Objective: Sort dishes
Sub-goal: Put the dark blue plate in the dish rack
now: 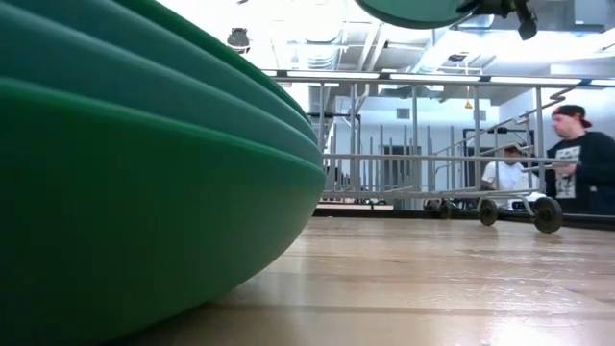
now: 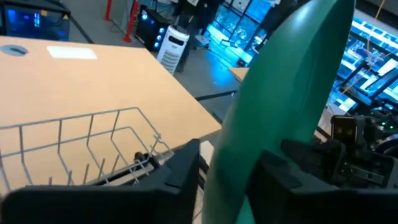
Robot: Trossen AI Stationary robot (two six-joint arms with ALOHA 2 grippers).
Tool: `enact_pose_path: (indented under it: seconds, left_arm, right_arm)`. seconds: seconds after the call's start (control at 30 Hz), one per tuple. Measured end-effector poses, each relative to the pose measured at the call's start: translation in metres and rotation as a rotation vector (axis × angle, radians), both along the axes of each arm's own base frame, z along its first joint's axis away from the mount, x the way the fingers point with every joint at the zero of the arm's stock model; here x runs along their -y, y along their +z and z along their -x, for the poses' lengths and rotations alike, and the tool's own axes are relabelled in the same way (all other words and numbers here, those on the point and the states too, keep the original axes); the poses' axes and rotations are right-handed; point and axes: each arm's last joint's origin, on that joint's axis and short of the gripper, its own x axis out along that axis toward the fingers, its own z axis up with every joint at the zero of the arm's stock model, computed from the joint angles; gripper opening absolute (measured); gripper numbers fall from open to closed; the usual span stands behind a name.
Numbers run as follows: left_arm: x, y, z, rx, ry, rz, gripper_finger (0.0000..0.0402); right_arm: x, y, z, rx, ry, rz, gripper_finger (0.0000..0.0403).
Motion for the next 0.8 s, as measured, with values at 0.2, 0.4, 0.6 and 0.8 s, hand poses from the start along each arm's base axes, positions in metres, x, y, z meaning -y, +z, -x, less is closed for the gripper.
enact_pose_path:
  seconds: [0.2,0.4,0.6,0.8]
  left_arm:
    - [0.0,-0.003,0.0,-0.025,0.024,-0.001,0.0012]
    - [0.0,-0.003,-0.001,-0.028,0.032,-0.003,0.0012]
    - [-0.001,-0.005,0.0,-0.04,0.087,0.003,0.0006]
    - [-0.01,-0.006,0.003,-0.033,0.102,0.017,0.0002]
  right_arm:
    - [0.0,0.0,0.0,-0.026,0.0,0.022,0.0021]
    - [0.0,0.0,0.0,-0.024,0.0,0.023,0.0028]
    - [-0.001,0.003,0.0,-0.004,0.045,0.032,0.0069]
    - [-0.004,0.008,0.005,0.045,0.044,0.062,0.0129]
